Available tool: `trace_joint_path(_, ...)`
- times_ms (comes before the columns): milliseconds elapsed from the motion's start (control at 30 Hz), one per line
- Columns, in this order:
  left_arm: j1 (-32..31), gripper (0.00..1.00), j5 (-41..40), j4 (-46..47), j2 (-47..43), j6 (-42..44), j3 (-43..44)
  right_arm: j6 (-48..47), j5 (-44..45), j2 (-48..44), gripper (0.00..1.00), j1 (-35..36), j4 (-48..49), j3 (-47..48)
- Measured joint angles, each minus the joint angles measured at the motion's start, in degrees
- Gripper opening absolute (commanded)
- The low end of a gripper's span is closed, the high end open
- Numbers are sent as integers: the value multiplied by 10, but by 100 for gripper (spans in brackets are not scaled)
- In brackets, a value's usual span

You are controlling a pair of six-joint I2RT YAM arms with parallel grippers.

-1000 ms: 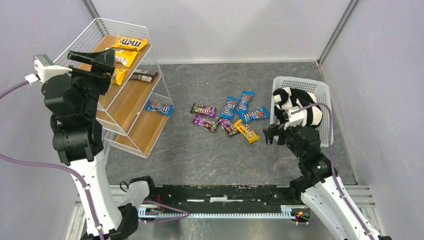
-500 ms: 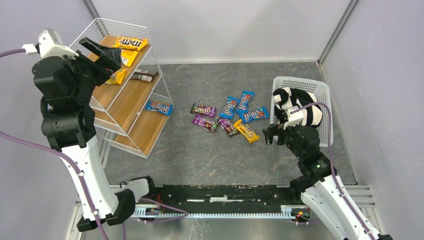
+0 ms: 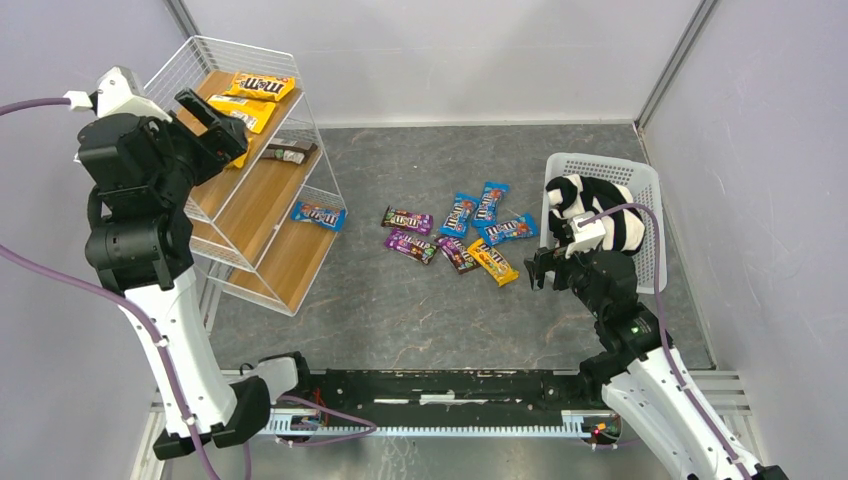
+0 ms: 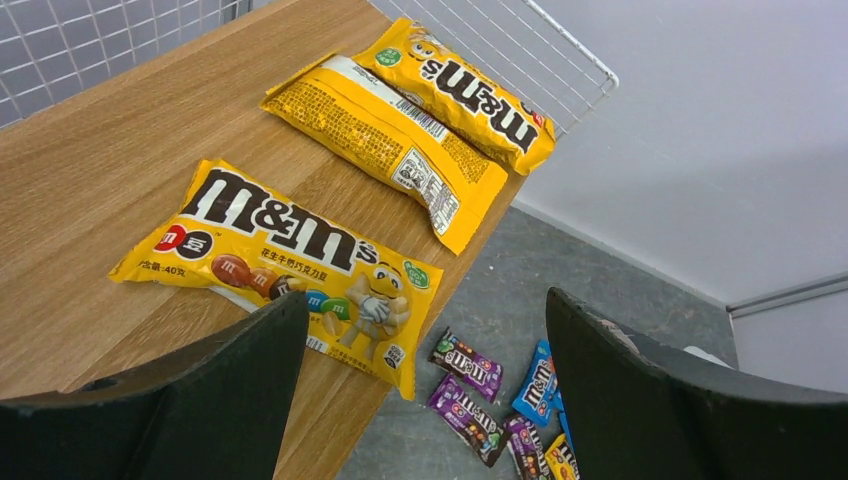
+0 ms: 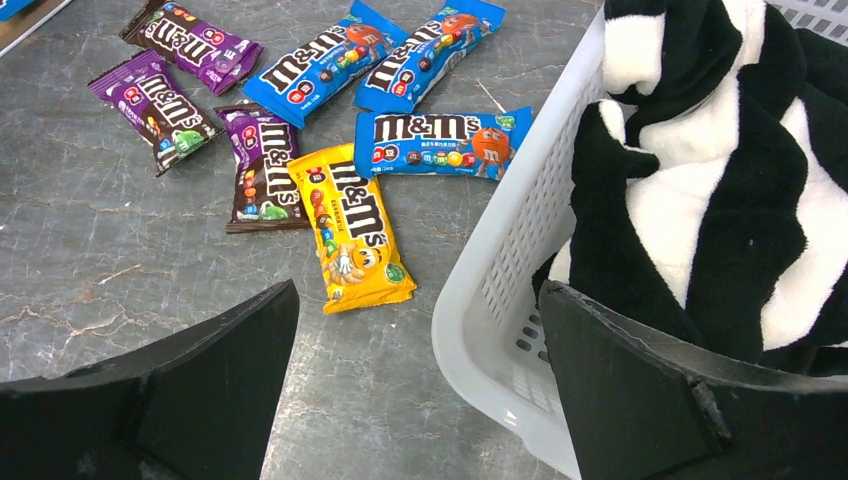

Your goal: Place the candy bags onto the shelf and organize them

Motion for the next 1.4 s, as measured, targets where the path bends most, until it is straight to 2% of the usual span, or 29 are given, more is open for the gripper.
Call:
trace_joint_path(800,0,95,9,39,34,0,-42,0,0,4,98,0,0,0)
trace_joint_path(1067,0,100,26,39,42,0,-22,0,0,8,98,0,0,0)
trace_joint_path(1267,0,100,117,80,6,-1,3,0,0,16,98,0,0,0)
trace_joint_path(1400,1,100,247,183,-48,-26,-39,0,0,19,98,0,0,0)
